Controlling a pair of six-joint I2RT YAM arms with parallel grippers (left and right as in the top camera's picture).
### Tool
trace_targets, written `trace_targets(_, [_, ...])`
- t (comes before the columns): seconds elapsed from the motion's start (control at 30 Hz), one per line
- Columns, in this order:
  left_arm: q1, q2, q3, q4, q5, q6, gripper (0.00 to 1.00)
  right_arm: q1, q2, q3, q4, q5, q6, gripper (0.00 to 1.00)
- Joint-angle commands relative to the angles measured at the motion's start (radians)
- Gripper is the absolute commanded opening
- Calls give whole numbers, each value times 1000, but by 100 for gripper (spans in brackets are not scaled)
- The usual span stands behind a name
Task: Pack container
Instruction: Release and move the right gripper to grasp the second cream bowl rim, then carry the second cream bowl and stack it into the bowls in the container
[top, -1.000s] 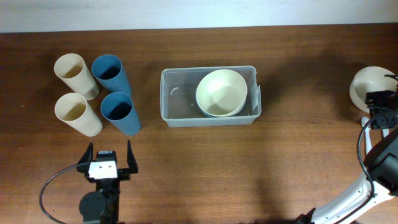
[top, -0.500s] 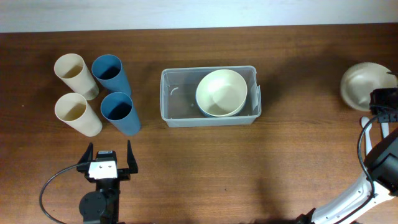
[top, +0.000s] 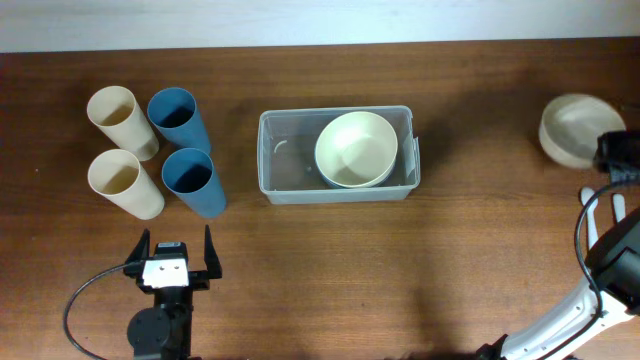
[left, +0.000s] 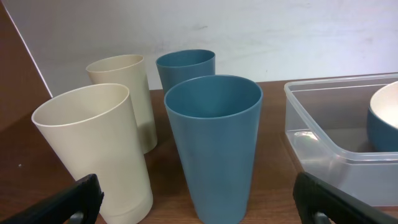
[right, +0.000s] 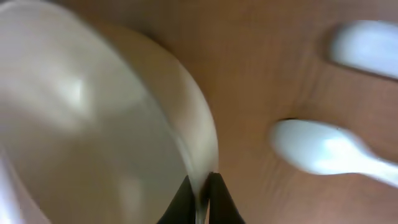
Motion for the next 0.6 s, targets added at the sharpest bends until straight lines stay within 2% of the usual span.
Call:
trace_targets(0.0, [-3,-6,-2,-6,14,19,100,5,-9,138,14,-246,-57,4])
trace_targets(0.13, [-3,-6,-2,-6,14,19,100,57,-34,336,-68,-408,-105,4])
trace_targets(0.23, [-3,-6,-2,-6,14,19,100,139,-49,498,-213,-430,-172,4])
trace_targets(0.33, [-3,-6,-2,-6,14,19,100,280,-51,665,-412,-421,-248,4])
trace_targets(0.57, [-3,-6,-2,-6,14,19,100,539,-50,721,-661,-306,-316,4])
